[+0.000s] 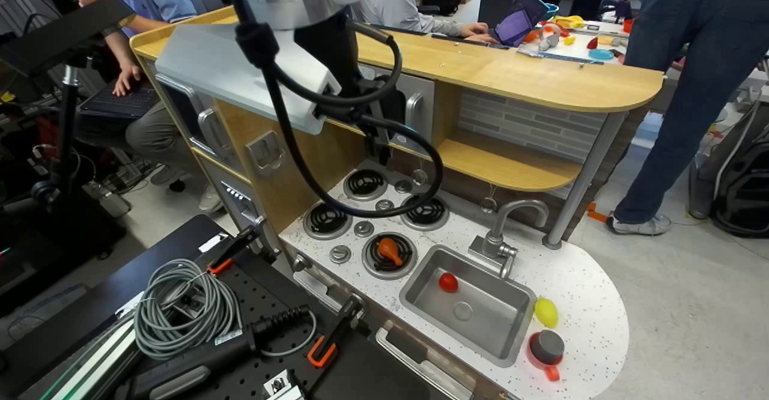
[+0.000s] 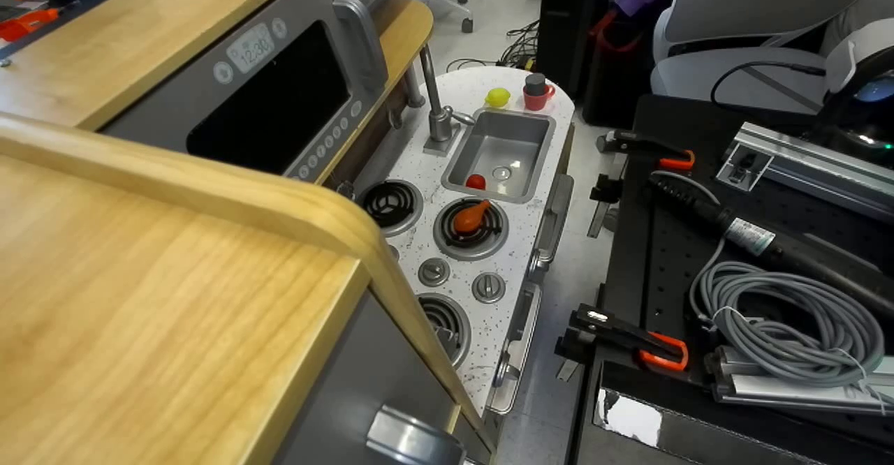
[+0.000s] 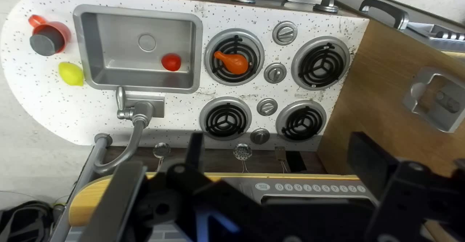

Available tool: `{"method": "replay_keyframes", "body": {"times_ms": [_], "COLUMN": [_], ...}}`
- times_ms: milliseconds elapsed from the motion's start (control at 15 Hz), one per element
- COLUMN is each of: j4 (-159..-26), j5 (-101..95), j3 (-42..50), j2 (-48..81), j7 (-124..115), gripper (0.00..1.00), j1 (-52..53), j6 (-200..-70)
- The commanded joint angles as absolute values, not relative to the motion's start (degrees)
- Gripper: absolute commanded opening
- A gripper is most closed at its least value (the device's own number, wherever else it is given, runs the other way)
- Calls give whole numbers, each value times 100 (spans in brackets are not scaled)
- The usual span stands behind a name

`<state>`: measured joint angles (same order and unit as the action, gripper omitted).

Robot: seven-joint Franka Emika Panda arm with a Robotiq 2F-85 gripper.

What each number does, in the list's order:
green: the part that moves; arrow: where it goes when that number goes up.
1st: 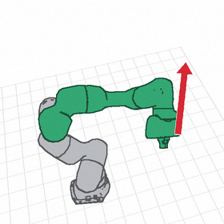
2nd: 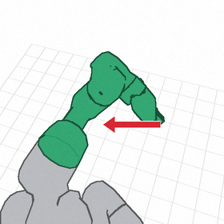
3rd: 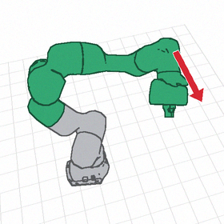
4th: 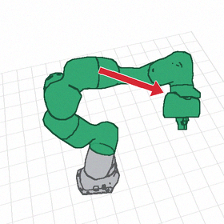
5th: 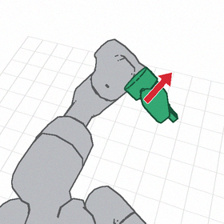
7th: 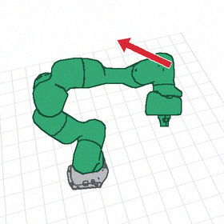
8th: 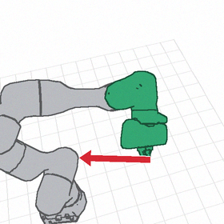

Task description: Move the red object from inside the sink and place it outside of the sink at the right

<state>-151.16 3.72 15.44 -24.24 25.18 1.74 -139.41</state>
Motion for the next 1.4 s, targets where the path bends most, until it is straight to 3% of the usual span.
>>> {"method": "replay_keyframes", "body": {"times_ms": [0, 667, 1333], "j4": [-15162, -15236, -14429], "j5": [340, -119, -370], "j3": [1393, 1465, 1549], "j2": [-2385, -1085, 2065], "j7": [2479, 2607, 2489], "gripper": [100, 100, 100], "j1": [41, -386, -769], "j6": [-14061, -15548, -17678]}}
